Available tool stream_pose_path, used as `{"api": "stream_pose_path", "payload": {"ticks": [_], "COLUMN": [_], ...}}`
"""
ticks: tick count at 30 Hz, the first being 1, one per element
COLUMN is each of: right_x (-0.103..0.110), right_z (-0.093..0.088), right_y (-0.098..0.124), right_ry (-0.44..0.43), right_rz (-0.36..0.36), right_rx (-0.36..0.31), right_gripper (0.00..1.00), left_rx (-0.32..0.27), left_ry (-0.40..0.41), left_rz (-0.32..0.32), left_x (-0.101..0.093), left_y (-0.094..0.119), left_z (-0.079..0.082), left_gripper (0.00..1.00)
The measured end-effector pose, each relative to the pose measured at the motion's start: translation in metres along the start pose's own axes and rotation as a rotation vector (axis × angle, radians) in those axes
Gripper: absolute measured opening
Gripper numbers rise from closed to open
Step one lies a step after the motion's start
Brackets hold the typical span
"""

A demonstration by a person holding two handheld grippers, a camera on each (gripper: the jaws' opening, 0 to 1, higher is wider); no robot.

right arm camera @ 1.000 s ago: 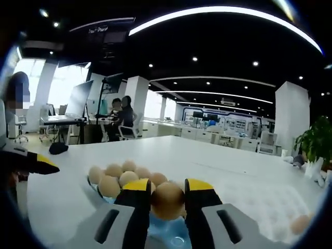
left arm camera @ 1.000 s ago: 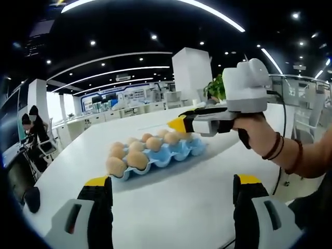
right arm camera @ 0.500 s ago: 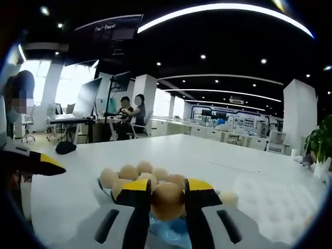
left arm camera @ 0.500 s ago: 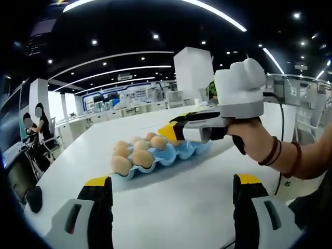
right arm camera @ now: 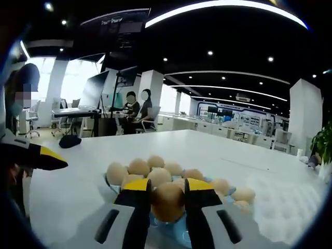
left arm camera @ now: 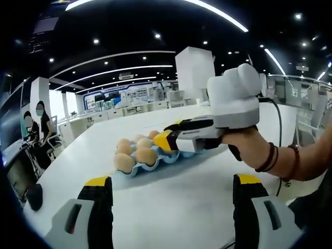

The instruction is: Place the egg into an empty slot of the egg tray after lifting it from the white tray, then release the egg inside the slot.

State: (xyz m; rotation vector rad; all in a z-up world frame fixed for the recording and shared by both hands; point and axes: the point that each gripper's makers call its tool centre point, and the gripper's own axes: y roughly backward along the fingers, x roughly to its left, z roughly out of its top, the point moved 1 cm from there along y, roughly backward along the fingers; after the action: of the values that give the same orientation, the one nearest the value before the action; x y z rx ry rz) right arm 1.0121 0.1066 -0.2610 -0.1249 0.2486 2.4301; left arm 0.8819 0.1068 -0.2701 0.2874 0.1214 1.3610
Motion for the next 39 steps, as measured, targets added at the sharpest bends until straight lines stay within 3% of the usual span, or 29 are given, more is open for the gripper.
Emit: {"api": "stream_pose_path", "payload": {"ticks": [5, 15, 18, 28, 35, 39], "right_x": [0.001, 0.004, 0.006, 0.005, 0.003, -0.001], "right_z": [-0.010, -0.011, -0.012, -0.012, 0.000, 0.004], "right_y": [-0.002, 0.000, 0.000, 0.001, 0.005, 0.006], "right_ry": [-0.001, 0.027, 0.074, 0.061, 0.070, 0.057], "right_rz": [0.001, -0.008, -0.012, -0.008, -0.016, -0.027], "right_rx": [0.023, -0.003, -0.002, -0.013, -0.056, -0.072], "right_gripper": [0.26, 0.26, 0.26, 0.27, 0.35, 0.49], "left_rx": [0.002, -0.001, -0.024, -0.043, -0.044, -0.046], "left_ry": [0.009, 0.016, 0.027, 0.032, 0.032, 0.031], "left_rz": [0.005, 0.002, -0.003, -0.008, 0.000, -0.001], "left_x": [-0.001, 0.001, 0.002, 0.003, 0.005, 0.005], "left_y": [-0.002, -0.004, -0.004, -0.002, 0.000, 0.000], "left_z": [-0.001, -0.002, 0.001, 0.005, 0.005, 0.006], "left_gripper": [0.99, 0.99, 0.99, 1.00, 1.00, 1.00]}}
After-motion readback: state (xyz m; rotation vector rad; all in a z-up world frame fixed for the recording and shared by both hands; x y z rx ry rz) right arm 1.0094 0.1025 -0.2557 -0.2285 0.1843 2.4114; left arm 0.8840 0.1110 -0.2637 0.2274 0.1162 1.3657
